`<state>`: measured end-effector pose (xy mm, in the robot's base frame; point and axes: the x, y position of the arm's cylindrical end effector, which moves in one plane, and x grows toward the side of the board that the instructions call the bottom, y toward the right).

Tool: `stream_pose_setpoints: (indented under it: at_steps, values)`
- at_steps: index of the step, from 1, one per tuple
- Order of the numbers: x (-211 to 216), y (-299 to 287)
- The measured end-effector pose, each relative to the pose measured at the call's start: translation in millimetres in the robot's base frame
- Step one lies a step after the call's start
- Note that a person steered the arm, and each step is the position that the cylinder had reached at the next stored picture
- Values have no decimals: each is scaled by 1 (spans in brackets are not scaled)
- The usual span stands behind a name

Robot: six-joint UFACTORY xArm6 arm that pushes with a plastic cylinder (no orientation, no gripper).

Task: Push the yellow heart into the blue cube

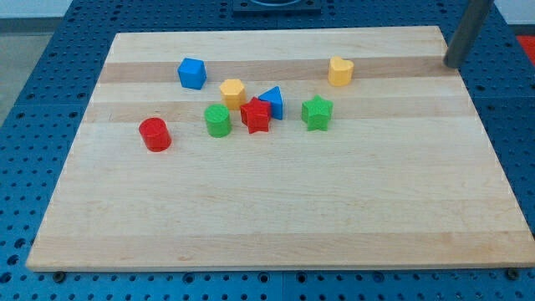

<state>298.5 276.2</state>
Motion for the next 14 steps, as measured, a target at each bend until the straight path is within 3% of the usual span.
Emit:
stream_pose_setpoints:
  at_steps: [6, 8, 10, 12, 14]
  values:
    - [9, -203]
    - [42, -258]
    - [52, -309]
    - [33, -349]
    - [70, -372]
